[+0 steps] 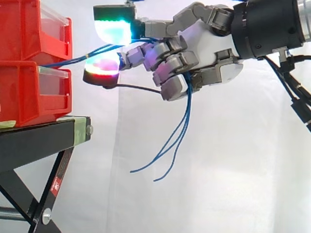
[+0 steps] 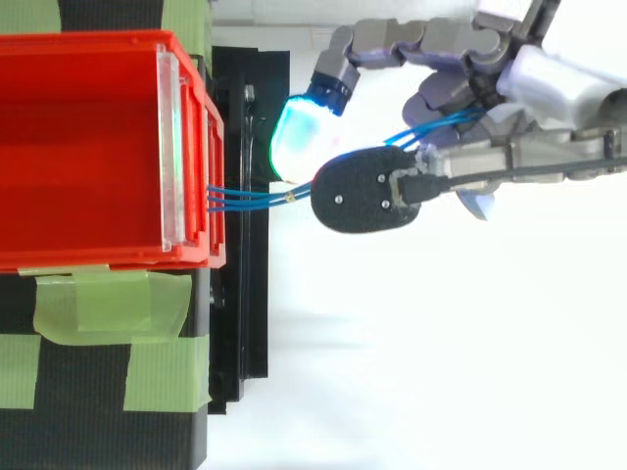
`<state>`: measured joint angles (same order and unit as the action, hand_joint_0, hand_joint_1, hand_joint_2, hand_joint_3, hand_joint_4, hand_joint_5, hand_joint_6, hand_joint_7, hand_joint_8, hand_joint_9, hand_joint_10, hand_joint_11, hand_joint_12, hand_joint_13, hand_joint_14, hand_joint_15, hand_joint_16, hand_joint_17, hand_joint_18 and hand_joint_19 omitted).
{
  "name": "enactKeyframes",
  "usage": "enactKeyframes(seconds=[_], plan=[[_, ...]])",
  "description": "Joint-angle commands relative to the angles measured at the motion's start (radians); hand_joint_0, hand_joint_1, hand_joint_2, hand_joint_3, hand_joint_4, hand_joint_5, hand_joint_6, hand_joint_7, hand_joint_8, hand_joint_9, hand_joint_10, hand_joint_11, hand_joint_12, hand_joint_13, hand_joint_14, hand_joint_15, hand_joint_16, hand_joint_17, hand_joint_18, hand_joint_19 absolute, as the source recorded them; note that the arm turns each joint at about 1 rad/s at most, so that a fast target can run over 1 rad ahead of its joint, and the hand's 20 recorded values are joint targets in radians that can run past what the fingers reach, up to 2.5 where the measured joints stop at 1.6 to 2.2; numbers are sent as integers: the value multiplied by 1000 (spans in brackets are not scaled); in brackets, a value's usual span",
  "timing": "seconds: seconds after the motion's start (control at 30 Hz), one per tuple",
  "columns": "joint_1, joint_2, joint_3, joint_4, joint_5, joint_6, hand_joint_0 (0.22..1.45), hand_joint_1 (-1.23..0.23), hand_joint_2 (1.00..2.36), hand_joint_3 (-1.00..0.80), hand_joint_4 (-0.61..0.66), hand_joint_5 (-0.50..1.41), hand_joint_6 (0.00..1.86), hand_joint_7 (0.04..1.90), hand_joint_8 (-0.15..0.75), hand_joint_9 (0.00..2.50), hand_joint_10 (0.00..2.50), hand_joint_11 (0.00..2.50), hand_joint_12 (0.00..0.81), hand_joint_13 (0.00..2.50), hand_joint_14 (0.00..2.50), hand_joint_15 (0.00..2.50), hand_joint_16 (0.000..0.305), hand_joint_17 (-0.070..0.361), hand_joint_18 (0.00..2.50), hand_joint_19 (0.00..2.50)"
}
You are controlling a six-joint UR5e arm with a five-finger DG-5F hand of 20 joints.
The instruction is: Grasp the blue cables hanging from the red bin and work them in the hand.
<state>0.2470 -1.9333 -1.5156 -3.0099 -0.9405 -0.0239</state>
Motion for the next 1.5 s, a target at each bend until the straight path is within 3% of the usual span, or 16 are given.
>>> enactKeyframes(seconds=[0.0, 0.23, 0.47, 0.67, 0.77, 0.87, 0.93, 1.03, 1.2, 1.33, 1.47], plan=[[-3, 0, 0, -6, -38, -39, 869, -626, 1010, -738, 200, 168, 177, 1302, 277, 1053, 2500, 2500, 411, 1278, 2500, 1824, 41, 93, 1341, 1126], [-9, 0, 0, -6, -95, -111, 892, -635, 1011, -730, 202, 157, 301, 1254, 277, 1053, 2500, 2500, 411, 1278, 2500, 1824, 41, 93, 1341, 1126], [-11, 0, 0, -3, -93, -110, 945, -612, 1015, -637, 208, 157, 437, 1212, 277, 1053, 2500, 2500, 411, 1278, 2500, 1824, 41, 93, 1341, 1126], [-11, 0, 0, 6, -92, -116, 881, -604, 1009, -770, 216, 198, 406, 1251, 277, 1053, 2500, 2500, 411, 1278, 2500, 1824, 41, 93, 1341, 1126], [-11, -1, 0, 9, -83, -117, 857, -589, 1007, -849, 218, 222, 389, 1266, 277, 1053, 2500, 2500, 411, 1278, 2500, 1824, 41, 93, 1341, 1126], [-11, -1, 0, 11, -52, -116, 851, -583, 1006, -867, 219, 237, 386, 1275, 277, 1053, 2500, 2500, 411, 1278, 2500, 1824, 41, 93, 1341, 1126], [-11, -1, 0, 16, 6, -116, 852, -580, 1005, -872, 218, 246, 386, 1276, 277, 1053, 2500, 2500, 411, 1278, 2500, 1824, 41, 93, 1341, 1126], [-11, 0, 0, 26, 28, -117, 869, -581, 1008, -835, 206, 265, 377, 1281, 277, 1053, 2500, 2500, 411, 1278, 2500, 1824, 41, 93, 1341, 1126], [-11, -1, 0, 32, 26, -119, 917, -605, 1012, -712, 185, 349, 286, 1325, 277, 1053, 2500, 2500, 411, 1278, 2500, 1824, 41, 93, 1341, 1126], [-11, -1, 0, 32, 28, -119, 945, -608, 1014, -667, 209, 401, 15, 1414, 277, 1053, 2500, 2500, 411, 1278, 2500, 1824, 41, 93, 1341, 1126], [-11, -1, 0, 32, 28, -119, 975, -600, 1015, -666, 246, 373, 5, 1336, 277, 1053, 2500, 2500, 411, 1278, 2500, 1824, 41, 93, 1341, 1126]])
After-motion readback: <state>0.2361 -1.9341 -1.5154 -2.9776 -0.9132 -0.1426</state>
